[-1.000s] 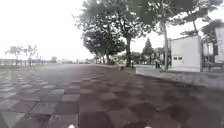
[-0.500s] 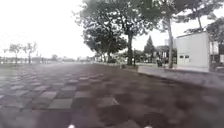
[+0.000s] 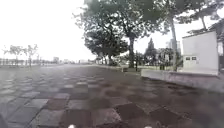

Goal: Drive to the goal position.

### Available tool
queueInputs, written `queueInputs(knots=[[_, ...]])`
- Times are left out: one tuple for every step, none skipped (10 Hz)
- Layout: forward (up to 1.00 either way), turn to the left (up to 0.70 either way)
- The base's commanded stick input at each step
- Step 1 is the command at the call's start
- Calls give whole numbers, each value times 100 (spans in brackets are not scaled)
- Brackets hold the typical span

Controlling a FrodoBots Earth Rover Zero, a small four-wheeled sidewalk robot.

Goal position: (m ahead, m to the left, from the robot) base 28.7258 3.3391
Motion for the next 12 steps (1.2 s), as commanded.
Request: queueInputs(knots=[[70,0],[70,0],[70,0],[70,0],[70,0],[70,0],[70,0],[70,0],[70,0],[70,0],[70,0],[70,0]])
